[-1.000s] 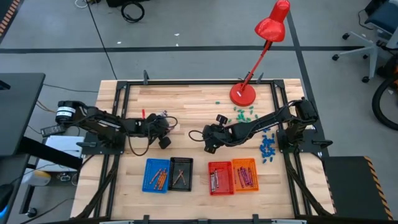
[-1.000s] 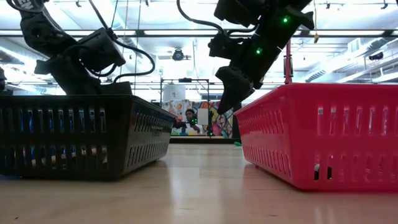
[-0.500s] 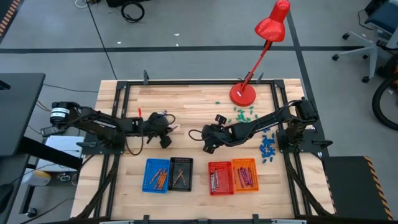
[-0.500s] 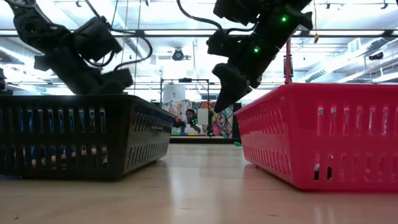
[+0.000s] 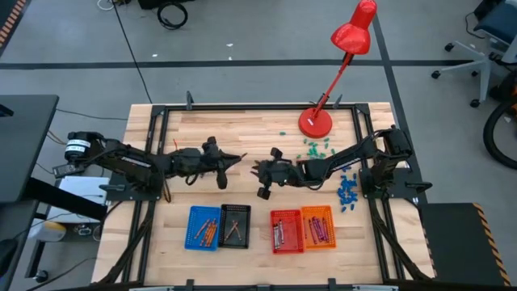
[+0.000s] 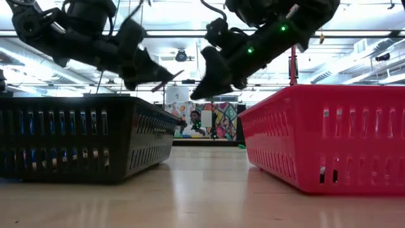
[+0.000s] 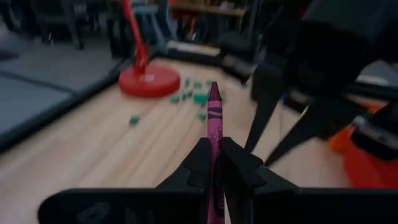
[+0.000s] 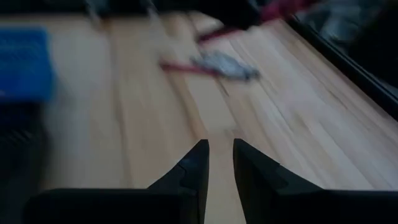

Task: Sort crayons
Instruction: Put the violet crayon into the orange basket

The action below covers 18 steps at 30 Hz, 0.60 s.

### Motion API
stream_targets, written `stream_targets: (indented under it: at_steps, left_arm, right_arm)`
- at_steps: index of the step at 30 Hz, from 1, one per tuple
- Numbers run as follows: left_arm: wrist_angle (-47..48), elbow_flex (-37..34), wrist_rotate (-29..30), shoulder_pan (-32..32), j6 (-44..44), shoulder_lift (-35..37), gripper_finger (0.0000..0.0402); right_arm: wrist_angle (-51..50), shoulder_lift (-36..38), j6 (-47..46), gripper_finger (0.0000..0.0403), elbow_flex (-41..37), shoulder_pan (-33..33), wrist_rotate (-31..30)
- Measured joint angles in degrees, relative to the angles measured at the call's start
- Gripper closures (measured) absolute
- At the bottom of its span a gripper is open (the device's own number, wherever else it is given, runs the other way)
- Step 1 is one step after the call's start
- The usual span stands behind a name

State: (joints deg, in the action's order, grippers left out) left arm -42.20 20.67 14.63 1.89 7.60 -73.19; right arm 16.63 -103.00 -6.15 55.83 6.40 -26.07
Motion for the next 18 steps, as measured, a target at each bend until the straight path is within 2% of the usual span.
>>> stream_targets:
  at_steps: [4, 8, 18]
  left_arm:
    - [-5.9, 0.0, 0.0, -1.8, -3.1, 0.0, 0.0372]
    - [-10.3, 0.0, -2.2, -3.5, -5.0, 0.1, 0.0372]
    - [-18.1, 0.1, -3.5, -4.7, -5.9, 0.1, 0.0372]
  right_arm:
    - [8.5, 0.0, 2.3, 0.0311, -0.8, -1.6, 8.1]
    - [12.1, 0.0, 3.7, 0.0293, -0.9, -2.6, 12.0]
    - [20.3, 0.0, 9.0, 0.027, -0.9, -2.8, 12.7]
